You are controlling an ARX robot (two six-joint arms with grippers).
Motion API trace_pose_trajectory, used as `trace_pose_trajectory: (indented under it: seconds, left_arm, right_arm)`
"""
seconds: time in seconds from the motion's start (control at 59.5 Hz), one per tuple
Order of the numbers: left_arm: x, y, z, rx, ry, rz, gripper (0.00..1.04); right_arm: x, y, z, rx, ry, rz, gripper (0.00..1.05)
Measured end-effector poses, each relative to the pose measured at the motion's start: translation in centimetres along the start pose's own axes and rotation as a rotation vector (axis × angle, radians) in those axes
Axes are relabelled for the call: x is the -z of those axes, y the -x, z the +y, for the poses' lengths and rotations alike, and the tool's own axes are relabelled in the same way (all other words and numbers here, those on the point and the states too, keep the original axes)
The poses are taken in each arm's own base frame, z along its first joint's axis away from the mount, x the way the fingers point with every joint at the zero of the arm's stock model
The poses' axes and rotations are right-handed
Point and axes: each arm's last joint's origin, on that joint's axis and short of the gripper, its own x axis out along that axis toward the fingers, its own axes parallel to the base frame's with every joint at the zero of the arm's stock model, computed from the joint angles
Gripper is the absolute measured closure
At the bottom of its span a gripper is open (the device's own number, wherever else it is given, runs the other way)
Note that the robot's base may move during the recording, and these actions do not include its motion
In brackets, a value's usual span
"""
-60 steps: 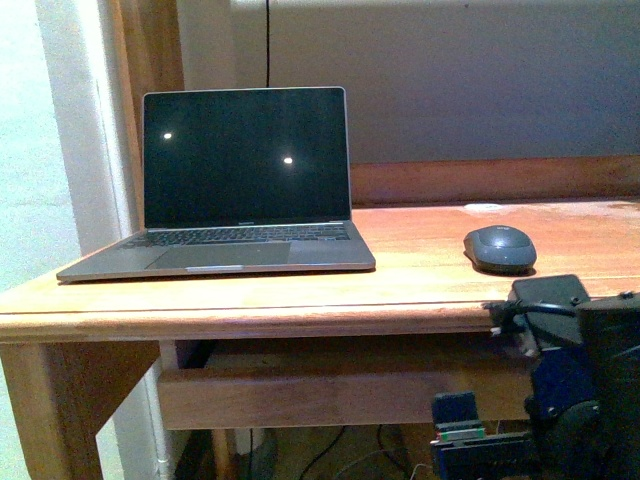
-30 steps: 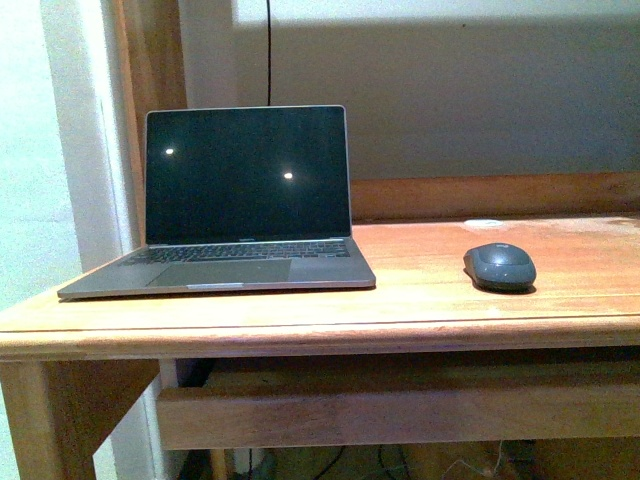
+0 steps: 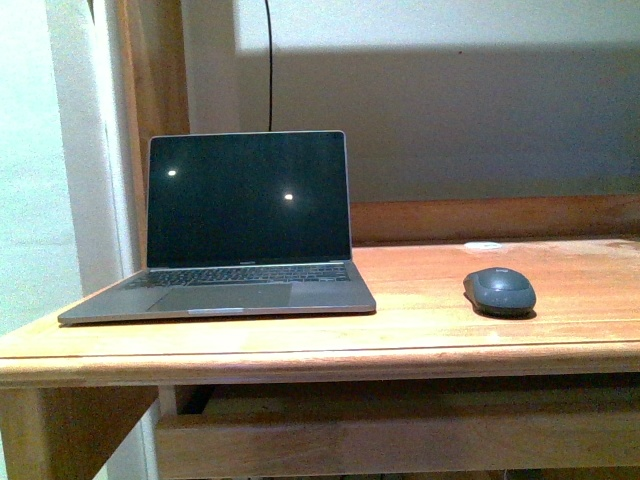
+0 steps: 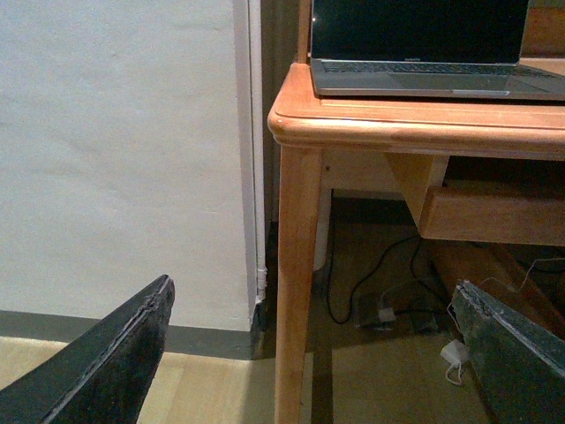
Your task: Place mouse
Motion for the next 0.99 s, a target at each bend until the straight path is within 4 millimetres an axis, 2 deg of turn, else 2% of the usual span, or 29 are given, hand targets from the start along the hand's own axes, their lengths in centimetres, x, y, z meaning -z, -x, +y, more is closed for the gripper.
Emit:
trace_pose_trajectory:
  seconds: [0.05, 0.185, 0.286, 0.655, 0.806, 0.991]
  left_arm:
    - [0.0, 0.0, 0.0, 0.000, 0.000, 0.000, 0.08]
    - [0.0, 0.0, 0.0, 0.000, 0.000, 0.000, 0.08]
    - [0.0, 0.0, 0.0, 0.000, 0.000, 0.000, 0.08]
    - [0.0, 0.0, 0.0, 0.000, 0.000, 0.000, 0.08]
    - [0.0, 0.0, 0.0, 0.000, 0.000, 0.000, 0.08]
    - [0.0, 0.0, 0.0, 0.000, 0.000, 0.000, 0.08]
  right_arm:
    - [0.0, 0.0, -0.2, -0.008, 0.006, -0.004, 0.78]
    - [0.0, 0.0, -1.2, 0.010, 0.019, -0.001, 1.00]
    - [0.0, 0.0, -1.3, 0.005, 0.023, -0.002, 1.02]
    - [0.0, 0.0, -1.3, 0.008, 0.025, -0.002, 0.42]
    - [0.0, 0.0, -1.3, 0.008, 0.025, -0.002, 0.08]
    - [0.0, 0.0, -1.3, 0.008, 0.025, -0.002, 0.07]
